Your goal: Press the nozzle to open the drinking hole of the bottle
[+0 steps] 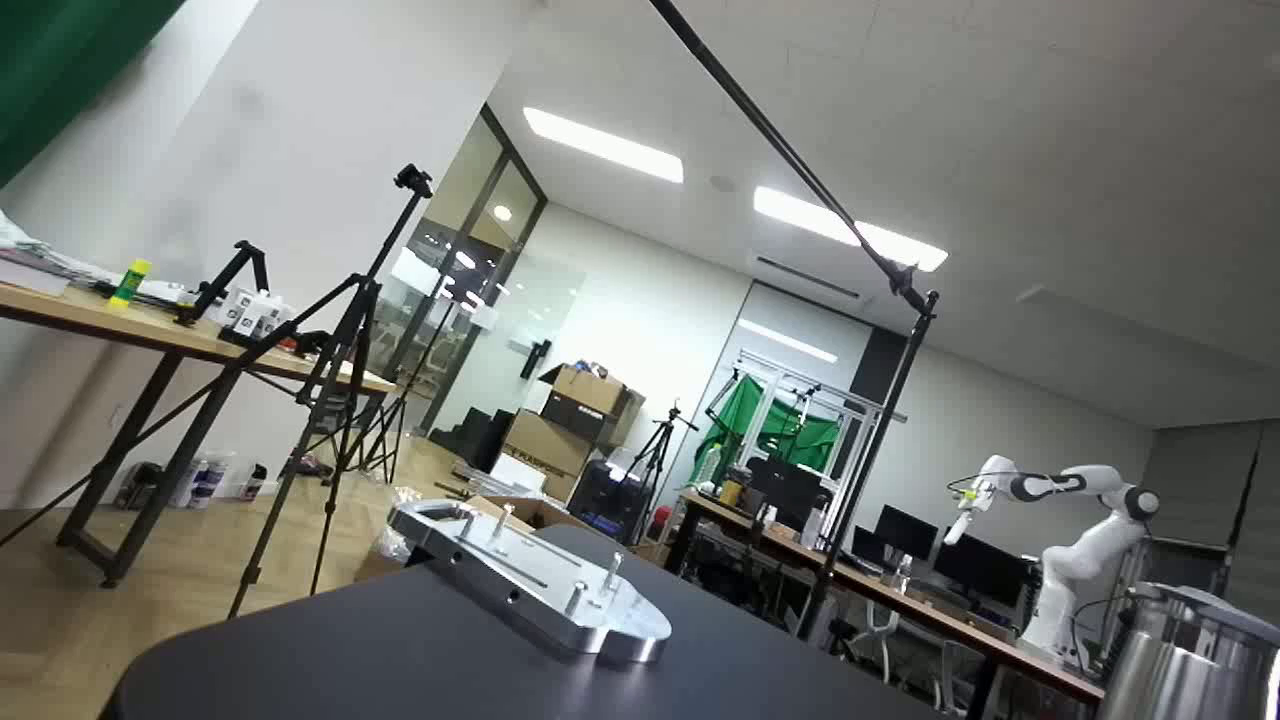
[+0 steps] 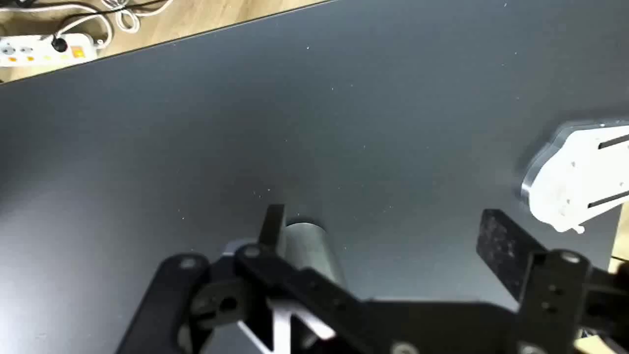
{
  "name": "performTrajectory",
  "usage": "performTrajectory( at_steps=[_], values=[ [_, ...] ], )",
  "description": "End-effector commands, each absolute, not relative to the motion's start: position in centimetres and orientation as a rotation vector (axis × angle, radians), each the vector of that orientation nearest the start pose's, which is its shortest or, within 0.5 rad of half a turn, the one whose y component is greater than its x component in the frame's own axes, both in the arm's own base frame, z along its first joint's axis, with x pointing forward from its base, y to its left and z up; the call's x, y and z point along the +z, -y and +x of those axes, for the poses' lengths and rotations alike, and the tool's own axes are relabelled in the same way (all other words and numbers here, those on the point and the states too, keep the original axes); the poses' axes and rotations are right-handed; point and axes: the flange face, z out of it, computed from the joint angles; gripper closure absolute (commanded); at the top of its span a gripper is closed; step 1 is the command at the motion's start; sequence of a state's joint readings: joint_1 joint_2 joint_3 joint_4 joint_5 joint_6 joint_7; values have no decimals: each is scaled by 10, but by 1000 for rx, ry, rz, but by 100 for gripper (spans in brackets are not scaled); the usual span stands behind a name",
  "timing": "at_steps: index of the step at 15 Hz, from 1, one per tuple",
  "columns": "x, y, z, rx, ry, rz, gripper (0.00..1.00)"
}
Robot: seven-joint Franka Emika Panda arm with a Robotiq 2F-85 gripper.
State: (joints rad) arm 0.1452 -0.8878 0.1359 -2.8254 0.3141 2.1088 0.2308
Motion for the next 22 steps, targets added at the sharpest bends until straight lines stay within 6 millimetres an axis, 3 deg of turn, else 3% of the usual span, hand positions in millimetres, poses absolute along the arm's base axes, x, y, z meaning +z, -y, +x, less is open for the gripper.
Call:
performTrajectory(
  at_steps=[1,5,15,18,19,20,22],
  values=[
    [442,-94,287,-170,-189,-2921,0],
    [433,-94,287,-134,-194,-2929,0],
    [433,-94,287,-133,-194,-2929,0],
    [439,-90,313,-145,-224,-2958,0],
    [441,-88,326,-162,-225,-2969,25],
    [443,-86,336,-178,-237,-2974,26],
    [442,-79,365,-187,-270,-2979,41]
  ],
)
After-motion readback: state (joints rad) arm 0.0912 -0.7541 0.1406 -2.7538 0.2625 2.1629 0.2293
